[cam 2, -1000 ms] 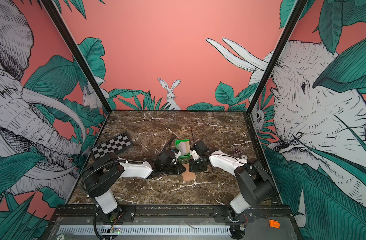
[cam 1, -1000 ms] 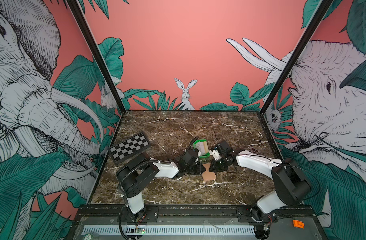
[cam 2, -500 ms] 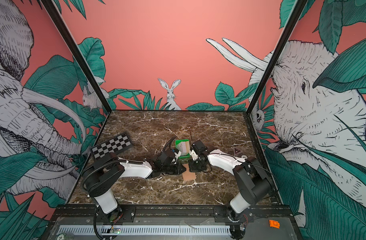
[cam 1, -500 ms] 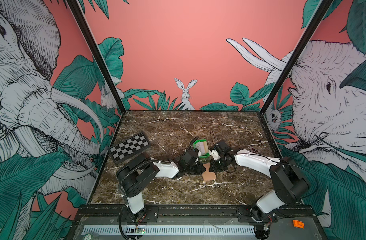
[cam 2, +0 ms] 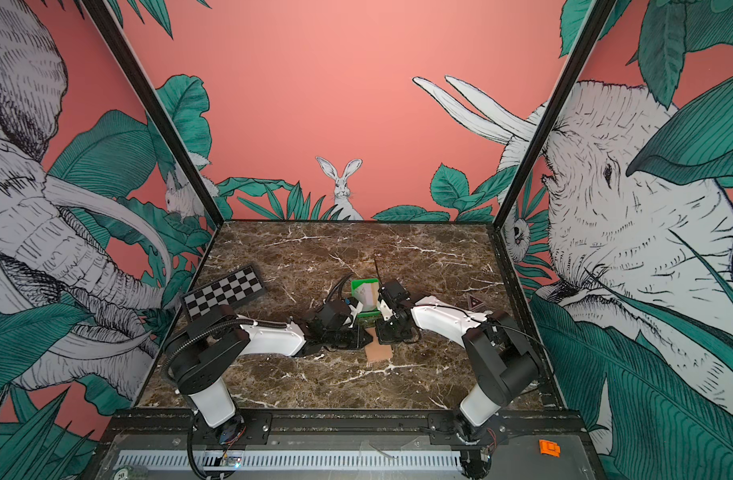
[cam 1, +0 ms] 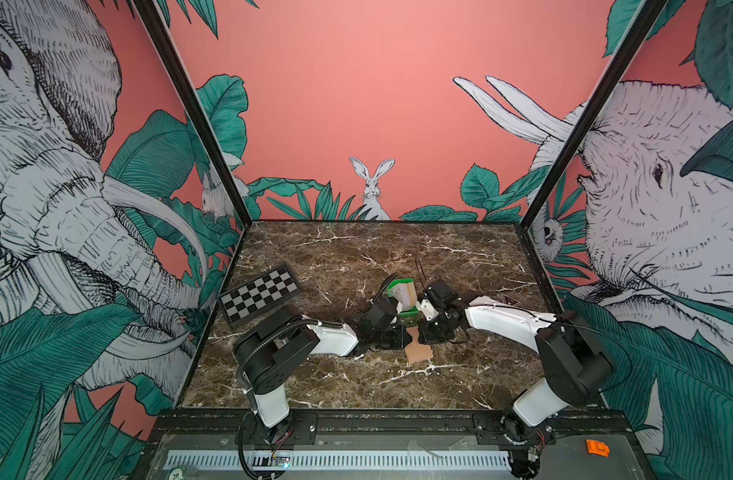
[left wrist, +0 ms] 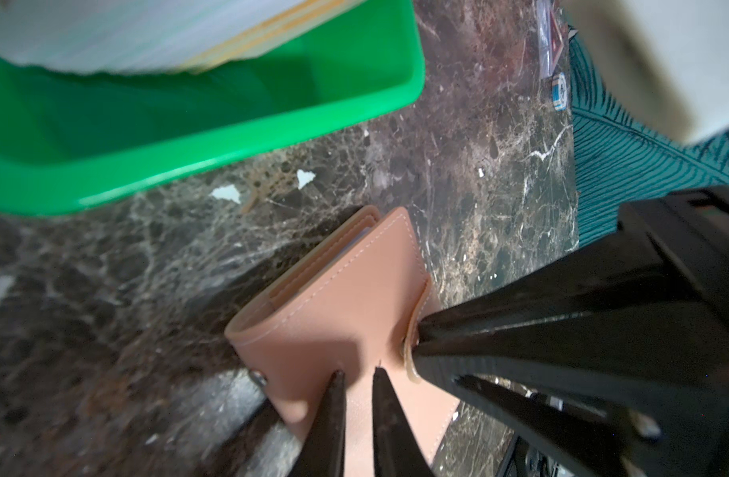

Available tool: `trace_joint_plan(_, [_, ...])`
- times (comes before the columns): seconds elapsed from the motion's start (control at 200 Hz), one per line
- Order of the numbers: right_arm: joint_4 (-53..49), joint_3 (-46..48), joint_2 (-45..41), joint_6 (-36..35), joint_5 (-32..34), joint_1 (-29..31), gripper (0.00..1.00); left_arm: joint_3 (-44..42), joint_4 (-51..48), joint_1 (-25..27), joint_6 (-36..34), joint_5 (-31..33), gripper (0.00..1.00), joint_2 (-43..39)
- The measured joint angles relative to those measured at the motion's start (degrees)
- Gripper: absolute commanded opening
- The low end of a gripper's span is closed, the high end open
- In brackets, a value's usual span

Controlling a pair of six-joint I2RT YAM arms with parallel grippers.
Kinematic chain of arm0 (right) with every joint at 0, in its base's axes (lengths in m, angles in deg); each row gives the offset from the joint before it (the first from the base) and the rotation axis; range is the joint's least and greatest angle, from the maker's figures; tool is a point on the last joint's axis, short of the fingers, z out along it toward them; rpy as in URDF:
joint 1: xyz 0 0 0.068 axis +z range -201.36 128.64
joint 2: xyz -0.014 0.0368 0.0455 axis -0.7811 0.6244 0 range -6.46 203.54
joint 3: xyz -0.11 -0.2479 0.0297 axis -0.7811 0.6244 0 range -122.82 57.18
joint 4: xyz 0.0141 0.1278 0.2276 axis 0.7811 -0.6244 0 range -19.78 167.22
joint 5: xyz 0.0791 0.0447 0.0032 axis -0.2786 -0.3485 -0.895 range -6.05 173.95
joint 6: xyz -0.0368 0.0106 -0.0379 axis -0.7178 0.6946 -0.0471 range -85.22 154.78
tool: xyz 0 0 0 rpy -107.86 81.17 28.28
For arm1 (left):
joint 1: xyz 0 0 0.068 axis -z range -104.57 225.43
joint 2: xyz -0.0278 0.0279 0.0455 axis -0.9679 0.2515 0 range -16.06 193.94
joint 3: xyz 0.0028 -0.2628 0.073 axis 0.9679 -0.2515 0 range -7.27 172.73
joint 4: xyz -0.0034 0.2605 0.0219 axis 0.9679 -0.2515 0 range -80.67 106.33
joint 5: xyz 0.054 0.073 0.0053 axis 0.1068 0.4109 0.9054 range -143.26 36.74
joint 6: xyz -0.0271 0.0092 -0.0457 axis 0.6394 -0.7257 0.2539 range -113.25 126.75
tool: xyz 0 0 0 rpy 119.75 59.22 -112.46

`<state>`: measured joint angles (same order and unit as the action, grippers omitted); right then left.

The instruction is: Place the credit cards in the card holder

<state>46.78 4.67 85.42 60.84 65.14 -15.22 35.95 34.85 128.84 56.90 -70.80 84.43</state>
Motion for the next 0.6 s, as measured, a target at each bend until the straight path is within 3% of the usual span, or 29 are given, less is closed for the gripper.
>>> trace_joint_plan(0.6, [-1.3,-1.1,0.5,-0.2,3.4,1.6,0.11,0.0,0.1,0.0,0.0,0.0,0.16,0.0])
